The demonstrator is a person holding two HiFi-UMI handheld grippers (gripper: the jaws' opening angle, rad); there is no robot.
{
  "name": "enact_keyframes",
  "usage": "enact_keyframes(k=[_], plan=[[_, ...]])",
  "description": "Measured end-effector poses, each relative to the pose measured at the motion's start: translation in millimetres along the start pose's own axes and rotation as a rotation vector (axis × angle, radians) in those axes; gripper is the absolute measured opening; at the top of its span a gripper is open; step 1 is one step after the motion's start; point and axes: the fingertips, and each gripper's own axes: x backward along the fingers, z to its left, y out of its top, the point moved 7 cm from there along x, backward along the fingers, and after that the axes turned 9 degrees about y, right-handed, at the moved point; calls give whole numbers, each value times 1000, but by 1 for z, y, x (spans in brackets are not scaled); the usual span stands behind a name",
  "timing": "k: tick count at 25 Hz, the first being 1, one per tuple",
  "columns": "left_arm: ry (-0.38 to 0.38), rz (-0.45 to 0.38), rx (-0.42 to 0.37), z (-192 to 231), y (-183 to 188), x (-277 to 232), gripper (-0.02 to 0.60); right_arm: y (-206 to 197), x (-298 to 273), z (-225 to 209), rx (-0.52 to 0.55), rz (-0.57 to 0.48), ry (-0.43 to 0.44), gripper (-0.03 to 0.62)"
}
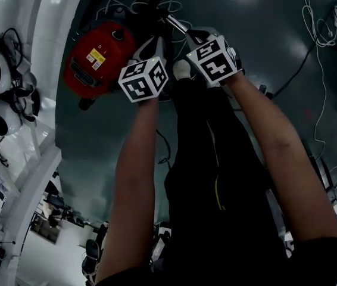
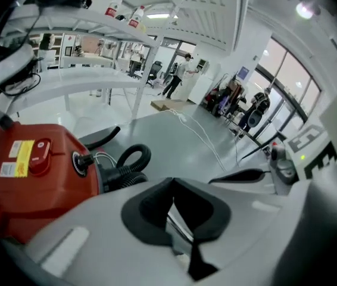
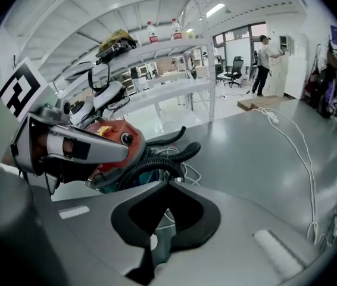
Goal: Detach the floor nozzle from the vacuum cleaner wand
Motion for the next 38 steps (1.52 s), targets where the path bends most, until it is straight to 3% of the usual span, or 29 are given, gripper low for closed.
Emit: enact_keyframes(k=[8,16,27,38], plan=[[-1,-92,-107,-16,33,20,9,33,26,9,-49,-146,-44,-3],[54,-138,-79,-9,40,32,9,50,41,11,-107,-248,-55,-4],[119,-141,-25,0,31,41,9,40,39,20,-140,-248,-32,-5],[117,-131,-19,7,26,41,9,37,35,25,-152,-244,-16,-5]])
